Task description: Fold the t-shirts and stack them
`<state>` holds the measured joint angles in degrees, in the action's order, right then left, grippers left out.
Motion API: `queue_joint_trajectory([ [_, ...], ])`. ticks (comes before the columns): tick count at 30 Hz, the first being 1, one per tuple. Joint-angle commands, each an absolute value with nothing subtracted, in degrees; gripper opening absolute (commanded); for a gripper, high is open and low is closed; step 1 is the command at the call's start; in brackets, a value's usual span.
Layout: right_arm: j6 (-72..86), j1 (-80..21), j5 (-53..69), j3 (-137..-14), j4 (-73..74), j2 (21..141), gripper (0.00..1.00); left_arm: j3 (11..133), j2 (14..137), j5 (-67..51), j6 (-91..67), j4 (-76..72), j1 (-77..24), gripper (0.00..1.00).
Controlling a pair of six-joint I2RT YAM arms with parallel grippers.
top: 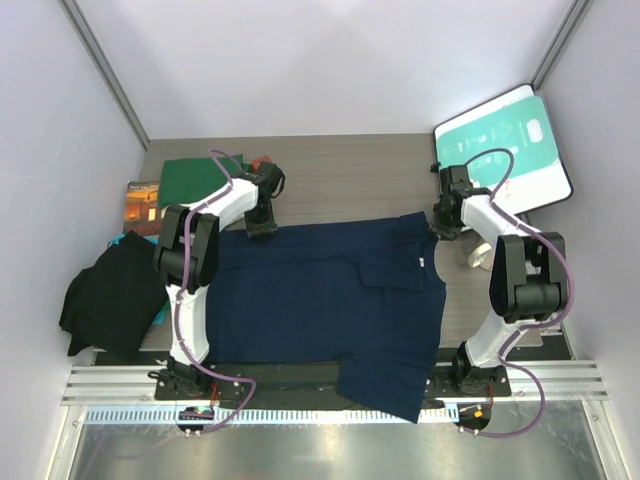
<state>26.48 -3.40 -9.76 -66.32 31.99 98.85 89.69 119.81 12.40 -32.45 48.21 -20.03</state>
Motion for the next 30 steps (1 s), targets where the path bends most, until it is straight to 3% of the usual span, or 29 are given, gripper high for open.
queue_joint_trajectory([
  [1,26.5,-3.1,-14.1,-67.6,33.0,90.5,0.3,87.6,118.6,13.4,-31.8,49.0,-19.2,0.24],
  [6,26.2,-3.1,-12.6,-68.8,30.6,86.3,0.32,88.2,117.9,12.1,-31.5,49.4,-19.2,0.24],
  [11,26.8,-3.2,-4.8,-73.2,29.7,91.5,0.35,87.3,115.2,12.0,-31.1,49.0,-19.2,0.25],
  [19,29.4,-3.3,4.0,-71.9,22.4,101.9,0.33,87.0,116.7,9.4,-31.1,48.8,-19.2,0.23],
  [24,29.7,-3.7,3.3,-70.5,21.5,106.3,0.26,85.8,116.5,9.8,-31.0,48.0,-19.2,0.22],
  [28,29.4,-3.9,1.4,-70.7,21.8,108.9,0.05,85.8,116.9,10.1,-30.7,48.1,-19.2,0.17],
  [30,29.3,-3.9,0.3,-70.9,22.1,109.9,0.01,85.6,116.9,10.1,-30.8,48.1,-19.2,0.12],
])
